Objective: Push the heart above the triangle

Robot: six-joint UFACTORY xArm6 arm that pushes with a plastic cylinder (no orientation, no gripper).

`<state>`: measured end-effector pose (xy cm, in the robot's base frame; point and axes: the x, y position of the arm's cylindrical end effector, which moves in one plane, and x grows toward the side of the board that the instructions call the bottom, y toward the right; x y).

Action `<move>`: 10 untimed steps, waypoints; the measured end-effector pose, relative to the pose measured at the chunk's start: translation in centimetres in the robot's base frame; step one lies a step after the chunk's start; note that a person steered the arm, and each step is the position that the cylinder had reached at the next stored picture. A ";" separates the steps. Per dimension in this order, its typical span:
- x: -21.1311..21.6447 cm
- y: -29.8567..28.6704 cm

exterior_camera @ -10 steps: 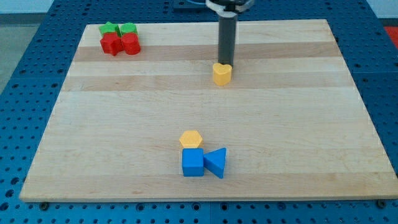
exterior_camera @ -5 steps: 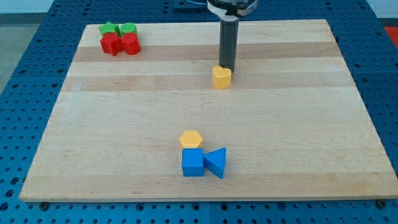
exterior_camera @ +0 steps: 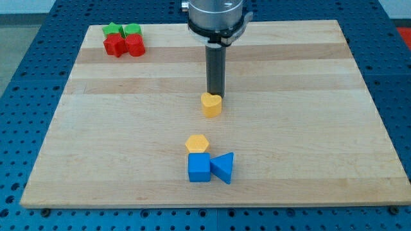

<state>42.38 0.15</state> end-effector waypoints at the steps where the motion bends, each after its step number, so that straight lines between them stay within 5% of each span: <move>1: 1.4 -0.6; 5: 1.9 -0.4; 7: 1.1 -6.0; 10: 3.1 -2.4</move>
<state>45.48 -2.26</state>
